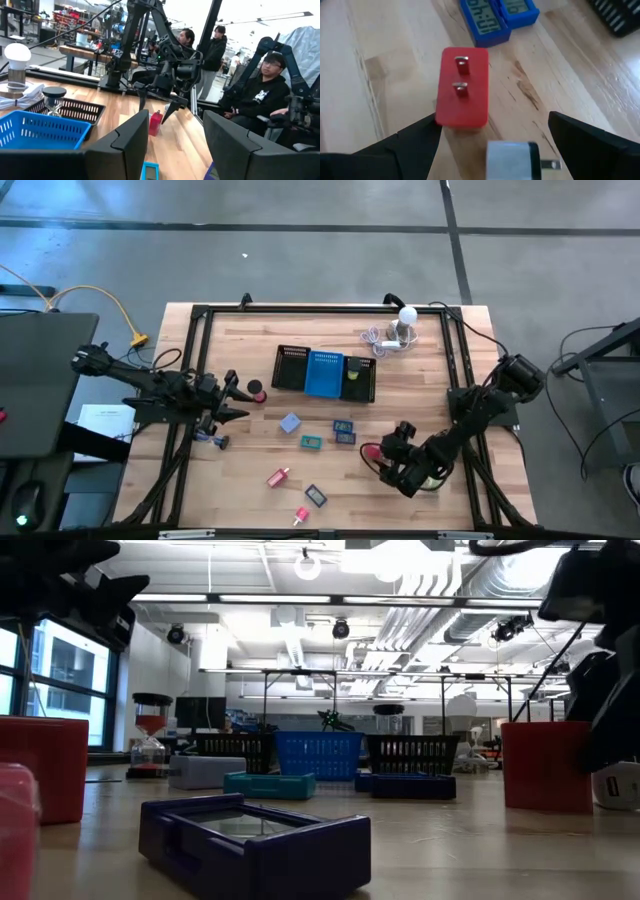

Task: Pick & Place Office items
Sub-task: Put the right red charger adapter into the left black bin

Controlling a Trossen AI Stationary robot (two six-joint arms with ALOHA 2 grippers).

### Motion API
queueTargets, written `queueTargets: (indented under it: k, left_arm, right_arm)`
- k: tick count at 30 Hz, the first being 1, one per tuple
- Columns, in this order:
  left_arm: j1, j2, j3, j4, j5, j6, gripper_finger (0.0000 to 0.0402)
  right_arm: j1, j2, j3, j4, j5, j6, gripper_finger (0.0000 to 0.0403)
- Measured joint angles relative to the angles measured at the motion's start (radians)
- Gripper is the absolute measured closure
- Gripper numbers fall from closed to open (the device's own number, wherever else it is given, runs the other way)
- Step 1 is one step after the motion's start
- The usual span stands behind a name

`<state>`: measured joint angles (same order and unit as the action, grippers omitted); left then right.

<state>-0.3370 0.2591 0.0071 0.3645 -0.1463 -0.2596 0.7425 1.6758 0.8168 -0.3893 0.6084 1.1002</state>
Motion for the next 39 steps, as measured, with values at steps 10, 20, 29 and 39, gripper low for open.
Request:
queueTargets:
  k: [10,20,29,39]
  left_arm:
    - [0.000,0.015,0.000,0.001,-0.003,-0.003,0.0217]
    - [0.001,0.026,0.000,0.000,-0.016,-0.003,0.0217]
    - [0.001,0.026,0.000,0.004,-0.066,0.007,0.0217]
    - [0.001,0.026,0.000,0.004,-0.065,-0.009,0.0217]
  right_arm:
    - [-0.055,0.000,-0.011,0.135,-0.006,-0.144,0.0047]
    - [-0.088,0.000,-0.011,0.134,-0.066,-0.163,0.0084]
    - [-0.088,0.000,-0.011,0.134,-0.092,-0.181,0.0216]
    - [-0.088,0.000,-0.011,0.155,-0.114,-0.210,0.0298]
